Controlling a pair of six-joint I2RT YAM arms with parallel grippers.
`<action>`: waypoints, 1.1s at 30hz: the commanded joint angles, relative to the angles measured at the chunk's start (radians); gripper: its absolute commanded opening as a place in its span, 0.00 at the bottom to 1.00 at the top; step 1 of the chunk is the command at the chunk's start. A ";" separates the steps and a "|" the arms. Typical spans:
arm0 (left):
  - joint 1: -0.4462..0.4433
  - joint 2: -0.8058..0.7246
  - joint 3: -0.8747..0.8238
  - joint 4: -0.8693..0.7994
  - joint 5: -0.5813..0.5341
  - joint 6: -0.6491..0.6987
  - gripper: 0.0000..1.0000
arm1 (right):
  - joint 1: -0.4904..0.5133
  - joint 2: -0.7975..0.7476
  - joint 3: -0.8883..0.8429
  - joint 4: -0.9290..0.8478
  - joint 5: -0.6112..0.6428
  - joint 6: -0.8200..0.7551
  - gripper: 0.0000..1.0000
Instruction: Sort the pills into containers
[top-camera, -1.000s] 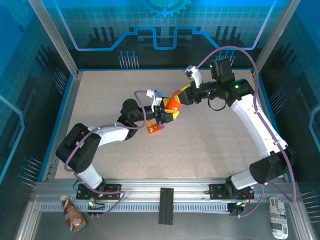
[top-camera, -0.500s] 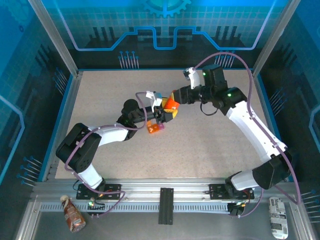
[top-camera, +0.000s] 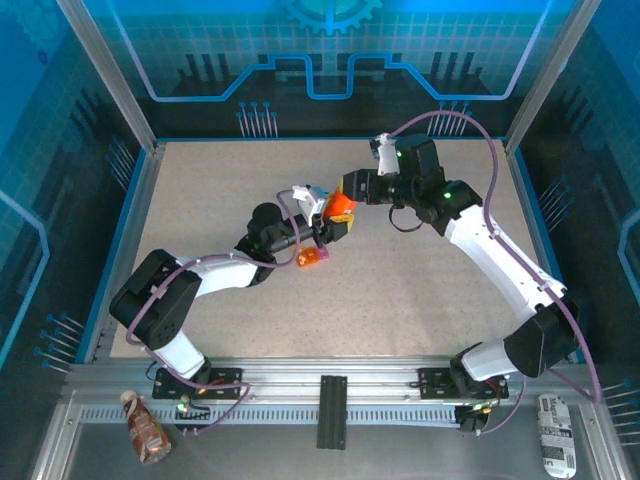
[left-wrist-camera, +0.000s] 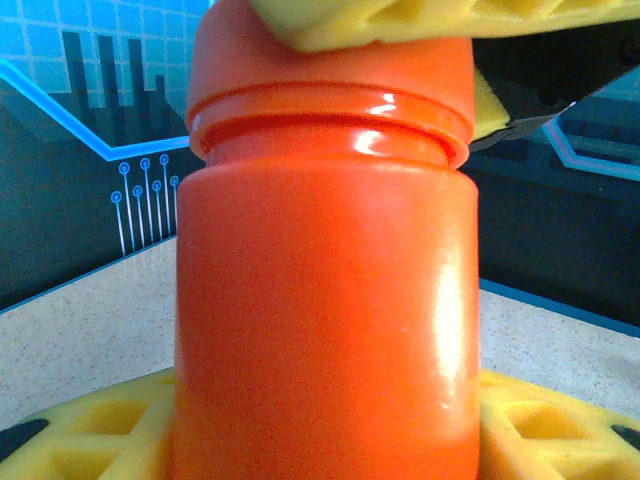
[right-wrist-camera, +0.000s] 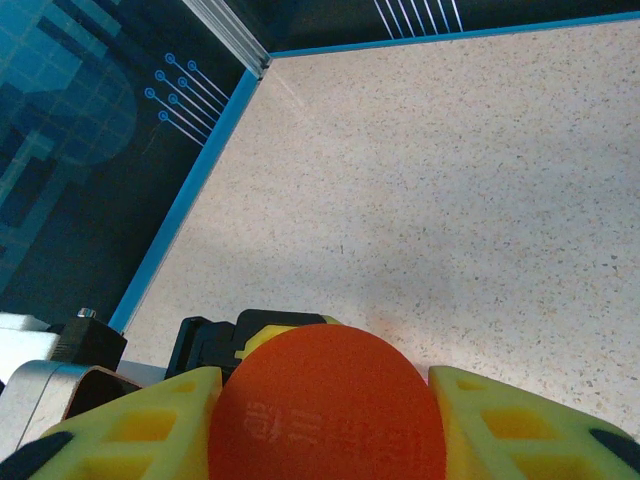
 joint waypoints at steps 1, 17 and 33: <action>-0.035 -0.066 0.042 0.123 -0.002 0.035 0.00 | 0.037 0.034 0.025 -0.119 -0.109 0.010 0.44; -0.002 -0.018 0.060 0.140 0.163 -0.089 0.00 | -0.153 -0.039 0.229 -0.238 -0.286 -0.219 0.85; 0.074 0.066 0.106 0.336 0.405 -0.382 0.00 | -0.151 0.063 0.366 -0.432 -0.455 -0.556 0.82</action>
